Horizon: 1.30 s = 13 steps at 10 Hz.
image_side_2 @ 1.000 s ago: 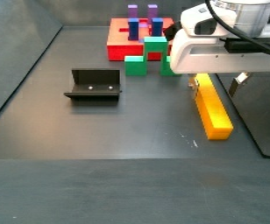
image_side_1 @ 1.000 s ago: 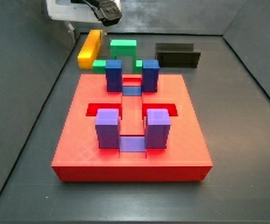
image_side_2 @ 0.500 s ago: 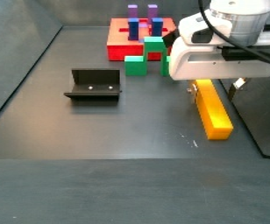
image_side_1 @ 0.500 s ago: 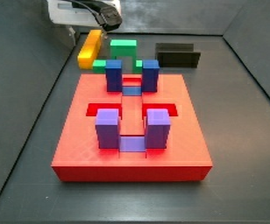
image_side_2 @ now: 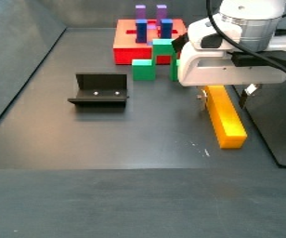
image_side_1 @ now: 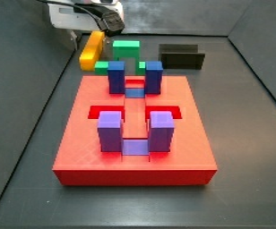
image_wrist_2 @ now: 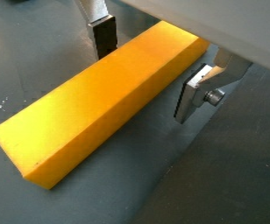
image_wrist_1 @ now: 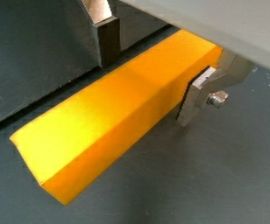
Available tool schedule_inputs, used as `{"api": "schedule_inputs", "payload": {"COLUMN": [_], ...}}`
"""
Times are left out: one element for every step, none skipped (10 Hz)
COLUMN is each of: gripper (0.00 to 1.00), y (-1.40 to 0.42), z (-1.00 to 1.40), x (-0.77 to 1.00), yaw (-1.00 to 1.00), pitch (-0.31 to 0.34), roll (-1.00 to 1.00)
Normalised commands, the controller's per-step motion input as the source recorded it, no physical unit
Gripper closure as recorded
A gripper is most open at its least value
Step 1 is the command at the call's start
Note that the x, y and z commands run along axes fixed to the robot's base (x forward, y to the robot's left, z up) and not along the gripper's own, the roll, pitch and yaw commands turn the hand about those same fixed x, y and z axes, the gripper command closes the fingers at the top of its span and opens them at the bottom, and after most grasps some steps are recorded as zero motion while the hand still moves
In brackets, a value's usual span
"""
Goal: Pick up the yellow object. Move up. Move to above the board. Insert the yellow object.
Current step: Pick up the yellow object.
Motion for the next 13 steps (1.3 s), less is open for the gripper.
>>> {"api": "schedule_inputs", "payload": {"gripper": [1.00,1.00,1.00,1.00,1.00,1.00,1.00,1.00,1.00,1.00,1.00,1.00,1.00], "y": [0.00,0.00,0.00,0.00,0.00,0.00,0.00,0.00,0.00,0.00,0.00,0.00,0.00], "z": [0.00,0.00,0.00,0.00,0.00,0.00,0.00,0.00,0.00,0.00,0.00,0.00,0.00], "x": [0.00,0.00,0.00,0.00,0.00,0.00,0.00,0.00,0.00,0.00,0.00,0.00,0.00], "yaw": [0.00,0.00,0.00,0.00,0.00,0.00,0.00,0.00,0.00,0.00,0.00,0.00,0.00], "pitch": [0.000,0.000,0.000,0.000,0.000,0.000,0.000,0.000,0.000,0.000,0.000,0.000,0.000], "roll": [0.00,0.00,0.00,0.00,0.00,0.00,0.00,0.00,0.00,0.00,0.00,0.00,0.00]}}
